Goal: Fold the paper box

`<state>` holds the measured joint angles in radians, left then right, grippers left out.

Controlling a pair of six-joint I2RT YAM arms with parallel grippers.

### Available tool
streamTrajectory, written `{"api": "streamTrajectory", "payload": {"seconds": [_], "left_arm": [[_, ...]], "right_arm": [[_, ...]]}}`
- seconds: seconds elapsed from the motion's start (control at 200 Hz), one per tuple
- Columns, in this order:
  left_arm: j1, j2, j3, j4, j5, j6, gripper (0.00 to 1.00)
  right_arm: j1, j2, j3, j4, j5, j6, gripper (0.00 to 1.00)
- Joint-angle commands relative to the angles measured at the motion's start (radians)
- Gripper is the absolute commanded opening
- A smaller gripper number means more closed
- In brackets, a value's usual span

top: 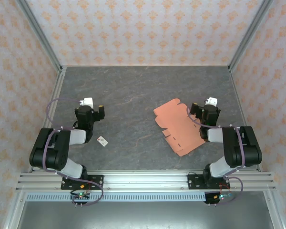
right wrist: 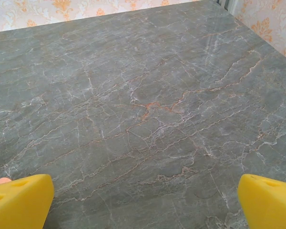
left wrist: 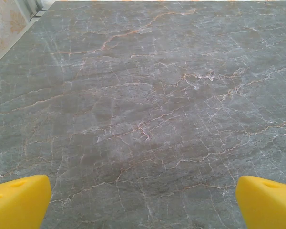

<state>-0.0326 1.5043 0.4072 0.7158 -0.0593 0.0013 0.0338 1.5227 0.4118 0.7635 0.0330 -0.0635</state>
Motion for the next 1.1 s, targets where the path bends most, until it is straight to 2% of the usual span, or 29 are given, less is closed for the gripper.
{"api": "streamTrajectory", "payload": {"seconds": [0.0, 0.981, 1.041, 1.096], "left_arm": [[-0.008, -0.009, 0.021, 0.022, -0.015, 0.014, 1.0], [-0.006, -0.009, 0.02, 0.025, -0.009, 0.014, 1.0], [-0.006, -0.04, 0.055, -0.053, -0.021, 0.007, 1.0], [-0.006, -0.098, 0.122, -0.23, -0.051, 0.0, 1.0]], "right_arm": [[-0.001, -0.002, 0.012, 0.001, -0.002, 0.008, 0.99], [-0.002, -0.01, 0.012, -0.002, 0.021, 0.014, 0.99], [-0.002, -0.047, 0.028, -0.057, 0.072, 0.039, 0.99], [-0.001, -0.123, 0.044, -0.16, 0.134, 0.068, 0.99]]}}
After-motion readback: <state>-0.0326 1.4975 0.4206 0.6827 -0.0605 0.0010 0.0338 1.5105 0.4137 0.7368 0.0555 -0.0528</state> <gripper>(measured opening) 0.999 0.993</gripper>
